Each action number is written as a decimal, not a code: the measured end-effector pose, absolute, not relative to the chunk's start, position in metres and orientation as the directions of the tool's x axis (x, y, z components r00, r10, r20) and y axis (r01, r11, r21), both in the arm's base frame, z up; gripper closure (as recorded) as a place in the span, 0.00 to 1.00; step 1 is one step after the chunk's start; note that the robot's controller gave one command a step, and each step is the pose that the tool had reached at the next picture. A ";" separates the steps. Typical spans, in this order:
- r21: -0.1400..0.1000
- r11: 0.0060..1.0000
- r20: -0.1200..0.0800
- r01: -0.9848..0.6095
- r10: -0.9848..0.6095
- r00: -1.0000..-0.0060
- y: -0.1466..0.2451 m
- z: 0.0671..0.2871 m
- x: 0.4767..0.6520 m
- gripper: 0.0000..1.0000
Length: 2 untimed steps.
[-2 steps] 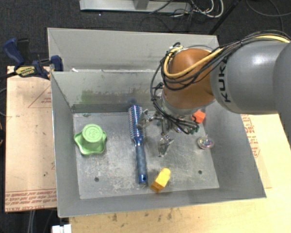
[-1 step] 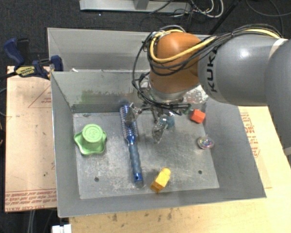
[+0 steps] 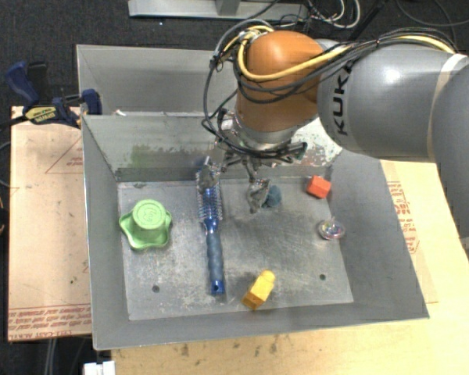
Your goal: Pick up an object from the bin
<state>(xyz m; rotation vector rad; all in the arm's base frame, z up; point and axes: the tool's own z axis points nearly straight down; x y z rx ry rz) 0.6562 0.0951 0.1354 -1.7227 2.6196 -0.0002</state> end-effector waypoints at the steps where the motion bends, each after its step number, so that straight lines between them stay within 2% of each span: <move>1: -0.008 0.070 -0.007 -0.997 -0.997 -0.070 0.087 0.076 0.659 0.00; 2: -0.015 -0.189 -0.003 -0.982 -0.982 0.189 0.092 0.077 0.657 0.00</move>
Offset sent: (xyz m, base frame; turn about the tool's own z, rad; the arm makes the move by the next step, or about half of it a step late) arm -0.0002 -0.0105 -0.0654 -0.3421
